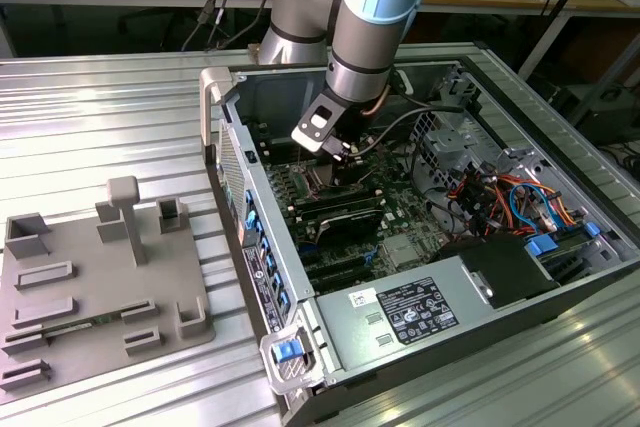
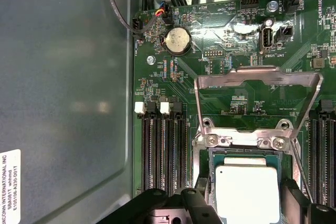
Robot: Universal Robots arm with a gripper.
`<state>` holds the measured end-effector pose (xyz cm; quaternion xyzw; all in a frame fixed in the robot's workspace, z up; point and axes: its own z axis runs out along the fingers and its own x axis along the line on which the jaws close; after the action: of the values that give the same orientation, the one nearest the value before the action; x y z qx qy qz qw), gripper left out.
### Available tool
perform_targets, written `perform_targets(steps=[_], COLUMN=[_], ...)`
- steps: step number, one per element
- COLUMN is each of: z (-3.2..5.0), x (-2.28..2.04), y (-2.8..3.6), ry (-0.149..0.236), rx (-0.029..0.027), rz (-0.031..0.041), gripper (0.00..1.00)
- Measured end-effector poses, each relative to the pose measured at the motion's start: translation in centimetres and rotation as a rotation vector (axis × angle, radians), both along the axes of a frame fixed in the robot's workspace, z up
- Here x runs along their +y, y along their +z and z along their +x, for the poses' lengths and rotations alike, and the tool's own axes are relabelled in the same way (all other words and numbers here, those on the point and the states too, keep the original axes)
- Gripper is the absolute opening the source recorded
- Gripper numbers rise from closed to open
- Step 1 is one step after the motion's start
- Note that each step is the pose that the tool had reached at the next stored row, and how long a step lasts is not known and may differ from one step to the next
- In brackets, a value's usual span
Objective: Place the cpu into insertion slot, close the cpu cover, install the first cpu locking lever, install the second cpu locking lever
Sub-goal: 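Place the cpu into insertion slot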
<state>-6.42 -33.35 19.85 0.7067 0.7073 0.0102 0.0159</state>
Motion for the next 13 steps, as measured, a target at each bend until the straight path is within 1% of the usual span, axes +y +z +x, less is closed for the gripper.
perform_targets(steps=[9,10,11,13], z=[0.01,0.01,0.01,0.02], x=[0.0,-0.02,-0.01,-0.01], y=[0.0,0.03,0.02,0.01], ry=[-0.003,-0.004,-0.004,-0.005], rx=[0.0,0.0003,0.0004,0.0002], rz=[-0.0001,-0.0012,-0.0007,-0.0003], gripper=[0.62,0.6,0.55,0.55])
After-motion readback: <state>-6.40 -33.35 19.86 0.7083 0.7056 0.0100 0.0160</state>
